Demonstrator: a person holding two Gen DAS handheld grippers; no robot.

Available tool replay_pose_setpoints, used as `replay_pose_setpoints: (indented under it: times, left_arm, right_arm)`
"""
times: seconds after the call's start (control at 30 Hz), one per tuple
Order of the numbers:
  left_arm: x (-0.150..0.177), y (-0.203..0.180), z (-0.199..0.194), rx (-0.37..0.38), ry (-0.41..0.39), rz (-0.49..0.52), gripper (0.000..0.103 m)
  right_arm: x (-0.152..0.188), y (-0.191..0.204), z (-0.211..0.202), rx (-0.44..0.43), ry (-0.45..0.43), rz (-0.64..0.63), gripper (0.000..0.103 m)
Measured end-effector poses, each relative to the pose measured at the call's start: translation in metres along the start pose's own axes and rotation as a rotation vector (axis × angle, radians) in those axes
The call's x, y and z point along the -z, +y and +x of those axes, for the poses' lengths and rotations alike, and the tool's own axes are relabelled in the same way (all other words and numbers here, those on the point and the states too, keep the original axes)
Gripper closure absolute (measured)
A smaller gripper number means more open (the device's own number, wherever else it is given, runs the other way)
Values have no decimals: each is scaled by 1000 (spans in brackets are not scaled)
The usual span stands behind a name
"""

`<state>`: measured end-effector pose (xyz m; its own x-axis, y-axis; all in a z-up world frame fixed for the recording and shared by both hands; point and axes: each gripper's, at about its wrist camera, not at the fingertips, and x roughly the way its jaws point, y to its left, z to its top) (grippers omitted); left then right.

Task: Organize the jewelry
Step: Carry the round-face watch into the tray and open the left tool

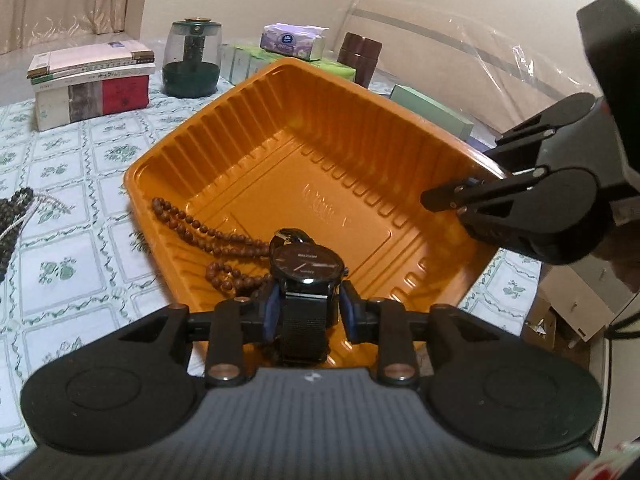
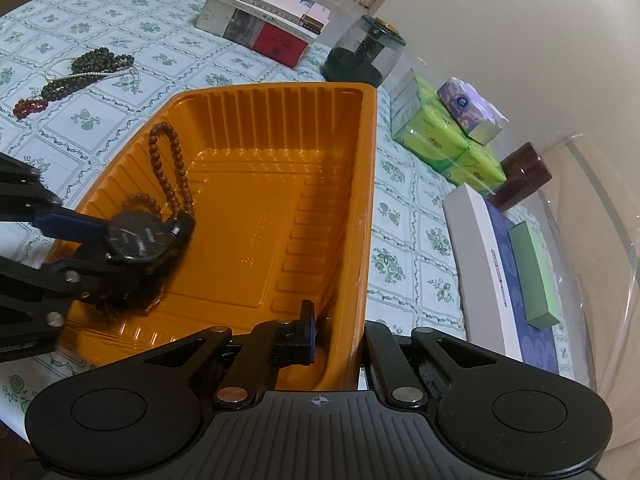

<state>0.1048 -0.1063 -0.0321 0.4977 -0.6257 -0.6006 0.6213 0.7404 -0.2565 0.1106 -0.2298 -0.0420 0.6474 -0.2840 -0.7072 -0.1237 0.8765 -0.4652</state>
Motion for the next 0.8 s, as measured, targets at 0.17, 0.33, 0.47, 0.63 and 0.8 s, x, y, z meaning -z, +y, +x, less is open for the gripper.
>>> replay_pose_setpoints:
  times: [0.17, 0.33, 0.47, 0.63, 0.8]
  left_arm:
    - [5, 8, -20, -6, -29, -30, 72]
    - [9, 17, -34, -47, -43, -38, 72]
    - [16, 32, -45, -126, -58, -49, 72]
    - [27, 66, -59, -338, -74, -49, 72]
    - [38, 116, -69, -513, -71, -122, 72]
  right_arm:
    - [-1, 1, 0, 2, -3, 0, 98]
    - [0, 2, 0, 4, -3, -2, 98]
    - [0, 2, 0, 5, -4, -3, 98]
    - [1, 1, 0, 5, -3, -3, 98]
    - [1, 2, -1, 7, -2, -4, 98]
